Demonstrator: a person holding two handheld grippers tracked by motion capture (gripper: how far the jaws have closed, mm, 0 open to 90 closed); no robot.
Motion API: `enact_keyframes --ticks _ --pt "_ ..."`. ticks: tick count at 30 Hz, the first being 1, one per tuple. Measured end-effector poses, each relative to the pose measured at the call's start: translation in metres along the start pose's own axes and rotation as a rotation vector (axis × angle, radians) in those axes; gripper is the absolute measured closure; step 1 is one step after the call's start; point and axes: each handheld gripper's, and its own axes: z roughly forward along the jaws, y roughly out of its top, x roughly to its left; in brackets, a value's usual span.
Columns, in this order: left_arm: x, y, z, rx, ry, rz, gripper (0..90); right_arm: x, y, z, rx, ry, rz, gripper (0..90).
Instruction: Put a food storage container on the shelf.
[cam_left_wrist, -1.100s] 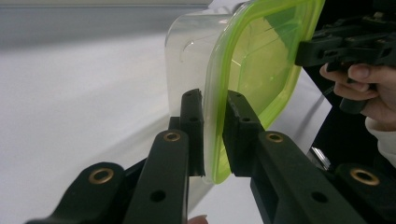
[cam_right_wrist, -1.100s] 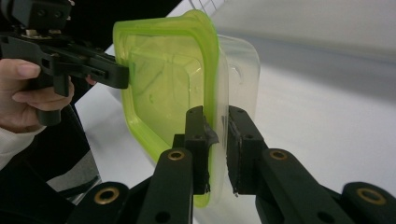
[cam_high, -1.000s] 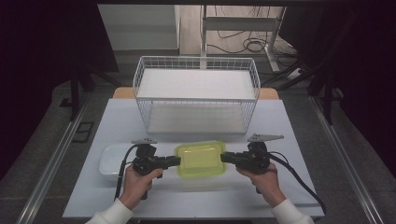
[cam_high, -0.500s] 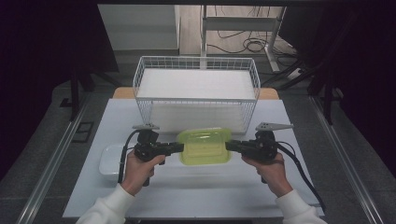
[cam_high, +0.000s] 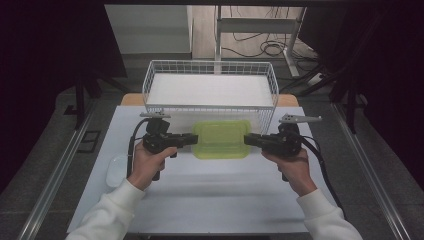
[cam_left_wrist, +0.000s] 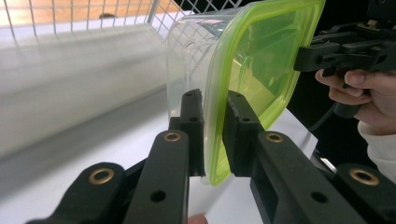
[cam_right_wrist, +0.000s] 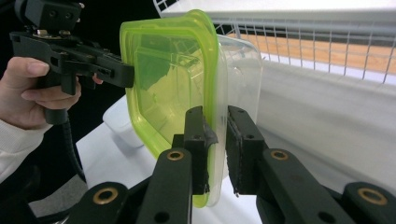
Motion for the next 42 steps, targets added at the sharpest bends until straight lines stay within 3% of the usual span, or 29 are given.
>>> enact_keyframes --ticks 8,20,42 --pt "0.0 0.025 -0.008 -0.012 0.005 0.029 79.6 -0.001 0.021 0.0 -0.029 0.0 -0.014 78.7" --pt "0.013 0.066 -0.013 -0.028 -0.007 0.032 79.6 -0.007 0.064 0.005 -0.049 -0.009 -0.055 78.8" --pt "0.047 0.124 -0.008 -0.025 -0.07 -0.001 79.4 -0.03 0.114 0.018 -0.067 -0.016 -0.009 79.0"
